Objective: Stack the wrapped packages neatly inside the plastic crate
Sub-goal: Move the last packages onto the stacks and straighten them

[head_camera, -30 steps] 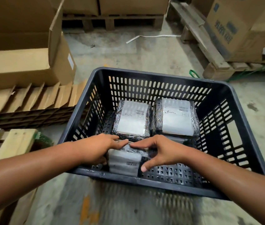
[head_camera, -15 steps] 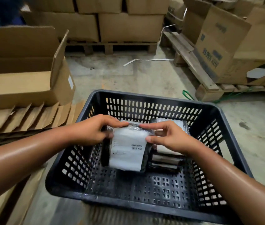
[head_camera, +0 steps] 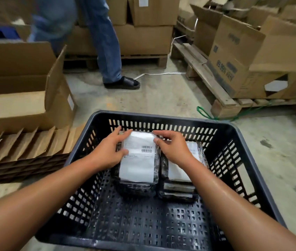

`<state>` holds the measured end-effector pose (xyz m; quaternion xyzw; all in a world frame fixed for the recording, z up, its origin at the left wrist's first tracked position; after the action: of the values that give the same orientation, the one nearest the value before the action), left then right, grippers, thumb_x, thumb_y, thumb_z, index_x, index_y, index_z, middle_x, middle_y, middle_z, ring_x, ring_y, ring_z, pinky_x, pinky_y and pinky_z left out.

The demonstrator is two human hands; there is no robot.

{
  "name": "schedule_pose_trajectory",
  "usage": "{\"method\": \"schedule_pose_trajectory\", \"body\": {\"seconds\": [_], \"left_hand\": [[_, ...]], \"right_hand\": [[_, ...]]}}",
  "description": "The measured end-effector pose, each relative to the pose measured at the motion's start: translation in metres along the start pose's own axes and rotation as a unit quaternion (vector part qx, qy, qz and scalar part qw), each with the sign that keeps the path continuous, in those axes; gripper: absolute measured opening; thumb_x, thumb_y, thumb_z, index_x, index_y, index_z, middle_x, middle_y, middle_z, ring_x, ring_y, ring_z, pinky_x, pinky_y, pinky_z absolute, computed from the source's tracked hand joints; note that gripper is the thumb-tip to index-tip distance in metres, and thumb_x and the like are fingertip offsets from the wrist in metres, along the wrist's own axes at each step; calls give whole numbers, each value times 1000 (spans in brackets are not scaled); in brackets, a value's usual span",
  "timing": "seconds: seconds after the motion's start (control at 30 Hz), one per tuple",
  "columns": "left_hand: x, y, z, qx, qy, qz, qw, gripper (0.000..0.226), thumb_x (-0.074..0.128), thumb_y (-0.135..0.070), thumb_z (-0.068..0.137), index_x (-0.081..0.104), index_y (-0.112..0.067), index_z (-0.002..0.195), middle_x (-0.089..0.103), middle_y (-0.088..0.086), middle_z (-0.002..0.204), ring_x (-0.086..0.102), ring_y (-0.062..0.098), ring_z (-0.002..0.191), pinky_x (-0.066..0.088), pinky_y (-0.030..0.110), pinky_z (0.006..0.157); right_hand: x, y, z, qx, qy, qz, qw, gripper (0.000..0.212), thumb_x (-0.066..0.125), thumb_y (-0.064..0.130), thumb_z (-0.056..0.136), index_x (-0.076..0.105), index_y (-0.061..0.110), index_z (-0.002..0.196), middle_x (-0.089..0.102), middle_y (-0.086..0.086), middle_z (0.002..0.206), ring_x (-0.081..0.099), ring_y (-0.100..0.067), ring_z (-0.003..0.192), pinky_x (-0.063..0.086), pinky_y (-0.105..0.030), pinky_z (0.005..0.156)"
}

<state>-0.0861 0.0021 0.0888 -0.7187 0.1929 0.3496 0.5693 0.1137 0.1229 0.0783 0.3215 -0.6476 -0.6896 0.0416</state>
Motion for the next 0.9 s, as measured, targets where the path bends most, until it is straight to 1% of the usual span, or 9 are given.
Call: {"method": "schedule_pose_trajectory", "body": {"seconds": [0.07,0.13,0.2,0.3,0.4,0.47,0.6,0.7,0.9], "left_hand": [[5,6,4,-6,20,35,999,87,75,-23,89,24,-32,158,-2,3,168,9,23,153,15,40,124],[9,13,7,-5,77,74,994,104,80,-35,83,14,-21,161,-10,7,167,1,22,153,11,36,124],[13,21,7,-3,158,110,981,131,87,-51,68,3,-15,161,-22,6,162,-14,23,151,0,35,123],[17,28,7,-4,240,161,957,163,90,-67,43,-14,-16,157,-39,-3,148,-33,24,141,-10,32,113],[20,28,13,27,236,205,950,162,91,-63,47,-18,-15,156,-39,2,153,-31,27,144,-9,32,114],[19,26,18,44,223,204,952,159,92,-60,49,-16,-14,157,-34,5,158,-26,27,148,-6,31,117],[18,23,26,63,215,207,952,161,92,-62,47,-14,-12,158,-33,5,161,-20,21,150,-7,23,116],[16,24,29,54,217,202,953,164,92,-63,44,-16,-14,157,-36,2,160,-17,15,151,-5,19,115],[16,21,32,33,232,180,955,167,95,-58,42,-19,-16,157,-34,1,160,-25,16,148,-5,29,121]], "right_hand": [[6,-4,-1,-14,21,-42,999,33,71,12,97,73,27,127,65,-3,141,68,-13,106,53,-22,95],[11,-7,-6,-41,67,-123,989,44,71,6,96,66,20,137,56,-5,151,60,-18,128,45,-26,110],[16,-8,-12,-81,104,-203,970,49,72,8,95,62,18,142,63,-11,143,61,-27,128,43,-25,108],[20,-3,-16,-117,132,-250,952,64,77,24,92,52,18,151,47,-14,159,44,-29,146,26,-30,119],[21,-5,-15,-122,160,-329,923,97,76,60,84,31,24,161,19,-9,172,12,-26,159,-10,-51,124],[21,-9,-17,-78,182,-363,910,122,73,79,69,15,31,165,3,-6,174,-5,-31,160,-19,-62,116],[24,-23,-18,-23,226,-443,867,151,63,97,50,-14,33,163,-30,-6,168,-32,-33,152,-19,-79,110],[23,-27,-14,-17,223,-442,869,156,59,101,46,-18,31,162,-32,-6,167,-34,-29,151,-18,-77,111],[24,-30,-13,-21,223,-431,874,155,58,101,47,-19,31,161,-35,-5,165,-36,-28,151,-23,-74,111]]}}
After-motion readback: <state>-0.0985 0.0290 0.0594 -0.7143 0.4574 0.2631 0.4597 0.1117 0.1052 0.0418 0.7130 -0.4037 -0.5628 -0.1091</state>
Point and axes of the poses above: each hand's wrist, its own z-axis towards the middle knuckle, its own x-axis out of the palm, y = z × x, the point moved 2 cm from there along z, towards the middle knuckle
